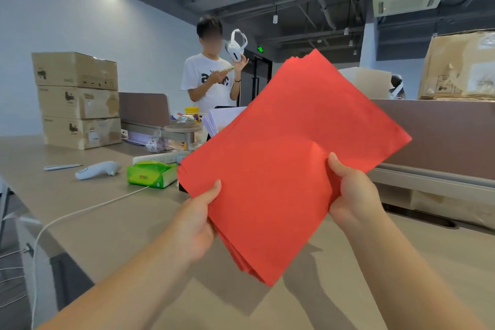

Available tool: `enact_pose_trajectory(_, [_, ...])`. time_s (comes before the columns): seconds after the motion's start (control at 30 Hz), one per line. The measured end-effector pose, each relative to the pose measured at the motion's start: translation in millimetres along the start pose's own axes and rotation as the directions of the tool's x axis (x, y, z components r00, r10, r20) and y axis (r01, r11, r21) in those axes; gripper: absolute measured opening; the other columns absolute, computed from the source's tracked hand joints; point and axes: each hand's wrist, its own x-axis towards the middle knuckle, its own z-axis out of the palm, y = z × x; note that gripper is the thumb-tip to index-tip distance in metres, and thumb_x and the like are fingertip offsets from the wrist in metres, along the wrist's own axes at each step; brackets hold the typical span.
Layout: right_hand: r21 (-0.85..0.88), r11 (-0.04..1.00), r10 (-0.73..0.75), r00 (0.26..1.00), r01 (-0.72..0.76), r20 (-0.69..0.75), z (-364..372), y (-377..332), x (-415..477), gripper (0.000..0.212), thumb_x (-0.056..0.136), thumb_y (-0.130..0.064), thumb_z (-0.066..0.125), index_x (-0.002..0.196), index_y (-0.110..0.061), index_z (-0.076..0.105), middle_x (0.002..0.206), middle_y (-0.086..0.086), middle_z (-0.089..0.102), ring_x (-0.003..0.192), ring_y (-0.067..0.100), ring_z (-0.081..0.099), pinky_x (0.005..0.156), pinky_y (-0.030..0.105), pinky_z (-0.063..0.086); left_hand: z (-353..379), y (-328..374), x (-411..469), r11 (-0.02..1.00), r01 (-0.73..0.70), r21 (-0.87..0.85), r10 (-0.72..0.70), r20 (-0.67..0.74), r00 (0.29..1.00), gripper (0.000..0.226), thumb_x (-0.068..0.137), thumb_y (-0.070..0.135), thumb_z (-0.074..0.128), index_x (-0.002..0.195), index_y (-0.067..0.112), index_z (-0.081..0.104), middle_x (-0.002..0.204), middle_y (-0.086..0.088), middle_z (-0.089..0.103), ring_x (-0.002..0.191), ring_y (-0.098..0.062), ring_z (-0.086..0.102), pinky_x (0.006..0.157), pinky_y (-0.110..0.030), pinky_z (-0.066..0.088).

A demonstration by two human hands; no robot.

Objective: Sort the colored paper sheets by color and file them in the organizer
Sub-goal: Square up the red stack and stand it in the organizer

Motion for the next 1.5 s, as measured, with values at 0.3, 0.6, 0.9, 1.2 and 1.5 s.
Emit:
enact_pose_trajectory(0.3, [-0.243, 0.97, 0.05, 0.978, 0.002, 0.205, -42.4, -14.0, 10.3, 0.027, 0.08, -0.005, 0.061, 0.106, -0.012, 0.064, 0.092, -0.001, 0.073, 0.076, 0.011, 0.068, 0.064, 0.025, 0.057, -19.0, 46.5, 2.2, 0.794, -0.496, 0.351, 0.55, -0.068, 0.832, 0.006, 0.091, 0.015, 0.062, 0.088, 0.017, 0.067, 0.09, 0.006, 0.07, 0.081, -0.01, 0.065, 0.073, -0.025, 0.051])
enact_pose_trajectory(0.6, [-0.699, 0.71, 0.303, 0.932, -0.081, 0.2, -76.2, 10.3, 5.9, 0.029, 0.08, -0.002, 0.066, 0.108, 0.0, 0.065, 0.097, 0.015, 0.073, 0.086, 0.029, 0.07, 0.075, 0.037, 0.053, -64.9, 8.8, -1.8, 0.76, -0.348, 0.55, 0.396, 0.033, 0.918, 0.011, 0.08, 0.017, 0.072, 0.091, 0.019, 0.071, 0.089, -0.002, 0.076, 0.082, -0.022, 0.072, 0.071, -0.034, 0.057])
enact_pose_trajectory(0.9, [-0.534, 0.846, 0.251, 0.896, -0.018, 0.366, -65.2, 4.6, 3.6, 0.068, 0.047, -0.014, 0.089, 0.111, -0.011, 0.064, 0.103, 0.006, 0.073, 0.091, 0.018, 0.071, 0.072, 0.029, 0.054, -45.2, 32.1, -13.1, 0.824, -0.435, 0.363, 0.408, 0.151, 0.9, 0.033, 0.065, 0.006, 0.08, 0.096, 0.013, 0.07, 0.088, 0.0, 0.076, 0.078, -0.011, 0.072, 0.061, -0.02, 0.056])
enact_pose_trajectory(1.2, [-0.523, 0.849, 0.159, 0.905, 0.078, 0.395, -48.1, 2.7, 2.0, 0.05, 0.061, -0.016, 0.083, 0.108, -0.011, 0.066, 0.103, 0.007, 0.073, 0.094, 0.023, 0.07, 0.075, 0.031, 0.056, -41.1, 34.2, -10.3, 0.727, -0.531, 0.435, 0.53, 0.136, 0.837, 0.024, 0.067, 0.008, 0.083, 0.084, 0.021, 0.071, 0.084, 0.006, 0.076, 0.075, -0.008, 0.071, 0.064, -0.021, 0.058])
enact_pose_trajectory(1.5, [-0.468, 0.878, 0.062, 0.946, 0.099, 0.318, -50.4, 12.3, 5.2, 0.059, 0.053, -0.029, 0.086, 0.104, -0.005, 0.068, 0.094, 0.007, 0.074, 0.083, 0.021, 0.071, 0.076, 0.034, 0.058, -56.5, 25.6, -4.0, 0.828, -0.401, 0.393, 0.42, 0.04, 0.907, 0.019, 0.08, 0.018, 0.072, 0.099, 0.018, 0.068, 0.093, -0.001, 0.075, 0.077, -0.012, 0.071, 0.063, -0.023, 0.055])
